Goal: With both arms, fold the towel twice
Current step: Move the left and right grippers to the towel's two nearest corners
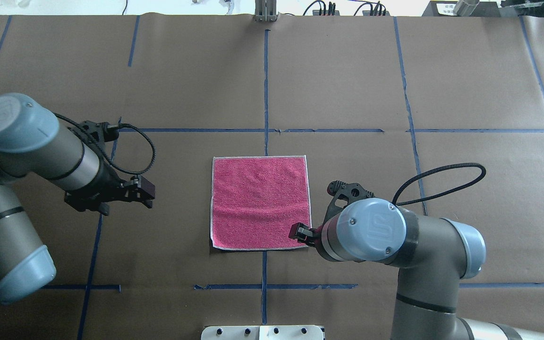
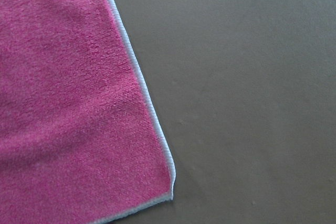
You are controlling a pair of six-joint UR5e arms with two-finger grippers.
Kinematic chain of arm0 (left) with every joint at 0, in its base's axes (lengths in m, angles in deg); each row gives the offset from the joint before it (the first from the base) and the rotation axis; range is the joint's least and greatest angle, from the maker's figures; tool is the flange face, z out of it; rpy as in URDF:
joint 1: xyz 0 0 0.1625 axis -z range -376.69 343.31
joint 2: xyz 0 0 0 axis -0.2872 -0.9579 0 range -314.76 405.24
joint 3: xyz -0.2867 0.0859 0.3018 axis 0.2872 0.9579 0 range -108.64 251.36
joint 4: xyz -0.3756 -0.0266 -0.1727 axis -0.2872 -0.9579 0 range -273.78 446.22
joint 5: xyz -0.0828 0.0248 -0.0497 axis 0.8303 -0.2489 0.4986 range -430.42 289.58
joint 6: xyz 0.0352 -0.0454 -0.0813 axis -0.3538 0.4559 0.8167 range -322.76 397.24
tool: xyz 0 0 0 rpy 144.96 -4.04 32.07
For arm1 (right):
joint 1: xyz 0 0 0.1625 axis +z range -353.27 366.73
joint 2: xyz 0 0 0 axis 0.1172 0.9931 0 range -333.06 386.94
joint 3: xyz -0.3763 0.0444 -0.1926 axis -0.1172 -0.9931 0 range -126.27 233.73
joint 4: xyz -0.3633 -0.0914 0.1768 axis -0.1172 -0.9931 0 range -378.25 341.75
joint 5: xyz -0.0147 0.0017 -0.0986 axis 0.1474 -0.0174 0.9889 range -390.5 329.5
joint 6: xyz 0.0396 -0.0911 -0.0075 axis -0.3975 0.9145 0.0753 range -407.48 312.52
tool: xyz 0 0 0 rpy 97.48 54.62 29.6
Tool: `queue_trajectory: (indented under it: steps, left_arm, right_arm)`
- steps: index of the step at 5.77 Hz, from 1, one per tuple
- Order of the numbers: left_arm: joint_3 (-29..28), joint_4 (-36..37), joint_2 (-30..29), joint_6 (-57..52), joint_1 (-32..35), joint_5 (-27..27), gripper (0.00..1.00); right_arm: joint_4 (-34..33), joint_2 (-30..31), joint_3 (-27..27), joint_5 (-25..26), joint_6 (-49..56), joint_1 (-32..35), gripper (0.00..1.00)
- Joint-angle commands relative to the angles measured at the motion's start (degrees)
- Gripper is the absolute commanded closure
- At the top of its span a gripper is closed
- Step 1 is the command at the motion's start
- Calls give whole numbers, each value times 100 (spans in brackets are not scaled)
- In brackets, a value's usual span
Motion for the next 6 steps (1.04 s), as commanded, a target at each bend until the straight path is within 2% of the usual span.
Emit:
queue_trajectory:
  steps: [1, 2, 5, 6]
  left_arm:
    - [-303, 58, -625, 1049, -736, -765, 0]
    - [-375, 58, -706, 1067, -773, -804, 0]
    - [-428, 58, -733, 1173, -800, -822, 0]
    - [-428, 58, -742, 1173, -808, -822, 0]
  right_arm:
    - [-28, -220, -380, 252, -570, -6, 10]
    - [-28, -247, -520, 243, -920, 21, 11]
    - [-11, -405, -741, 200, -1020, 12, 14]
    - [33, -414, -785, 191, -1020, 12, 20]
